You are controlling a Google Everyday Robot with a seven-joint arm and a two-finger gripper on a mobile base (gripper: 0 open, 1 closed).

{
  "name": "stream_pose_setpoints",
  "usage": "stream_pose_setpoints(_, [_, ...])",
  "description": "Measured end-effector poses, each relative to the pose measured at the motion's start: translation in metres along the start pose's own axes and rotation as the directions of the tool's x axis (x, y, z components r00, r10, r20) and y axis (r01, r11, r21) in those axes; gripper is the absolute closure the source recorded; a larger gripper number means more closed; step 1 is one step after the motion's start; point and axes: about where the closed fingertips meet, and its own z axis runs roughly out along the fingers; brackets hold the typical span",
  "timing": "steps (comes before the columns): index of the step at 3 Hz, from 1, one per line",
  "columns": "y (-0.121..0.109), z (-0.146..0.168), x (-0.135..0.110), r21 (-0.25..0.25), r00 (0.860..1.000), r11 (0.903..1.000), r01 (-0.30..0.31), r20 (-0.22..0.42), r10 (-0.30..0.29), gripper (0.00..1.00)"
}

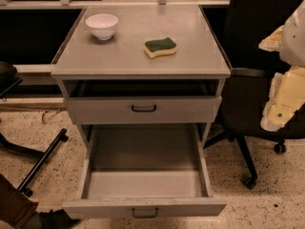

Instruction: Close middle drawer

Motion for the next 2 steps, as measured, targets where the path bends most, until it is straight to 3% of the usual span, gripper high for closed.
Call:
stream_pose_setpoints(1, [0.0,0.0,0.0,0.0,1.0,1.0,0.0,0.0,0.0,0.0])
stream_pose_setpoints(2, [0.015,0.017,0.01,-0.044,0.999,0.9983,-0.038,0.02,0.039,0.0])
